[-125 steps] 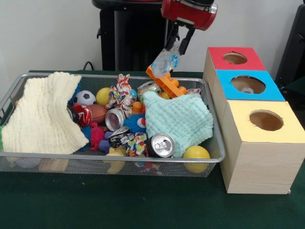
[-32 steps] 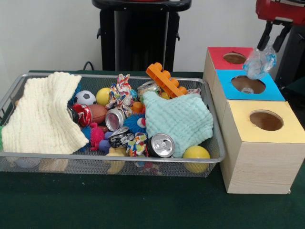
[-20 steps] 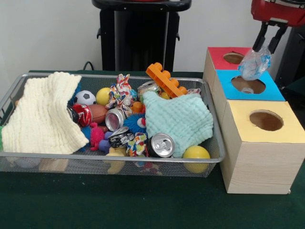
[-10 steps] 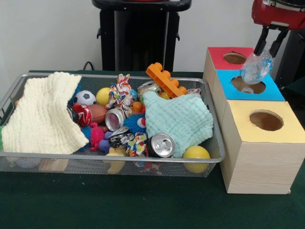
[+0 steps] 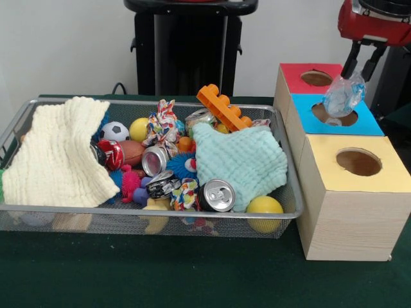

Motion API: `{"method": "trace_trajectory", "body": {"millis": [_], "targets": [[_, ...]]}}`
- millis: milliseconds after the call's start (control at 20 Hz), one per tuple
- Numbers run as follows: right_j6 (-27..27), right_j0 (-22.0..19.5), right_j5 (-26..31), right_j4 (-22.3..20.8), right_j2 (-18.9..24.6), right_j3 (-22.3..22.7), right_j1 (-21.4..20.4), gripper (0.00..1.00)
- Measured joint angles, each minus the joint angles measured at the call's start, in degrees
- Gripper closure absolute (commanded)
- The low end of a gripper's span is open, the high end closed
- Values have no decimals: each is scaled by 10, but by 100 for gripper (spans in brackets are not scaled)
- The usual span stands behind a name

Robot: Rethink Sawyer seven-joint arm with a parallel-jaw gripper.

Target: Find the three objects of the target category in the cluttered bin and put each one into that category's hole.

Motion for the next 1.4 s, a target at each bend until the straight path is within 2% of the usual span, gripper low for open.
{"method": "trace_trajectory", "body": {"millis": [950, 1400], "targets": [[0, 0, -29, 4, 0, 7, 1, 100], [0, 0, -41, 4, -1, 33, 0, 100]]}}
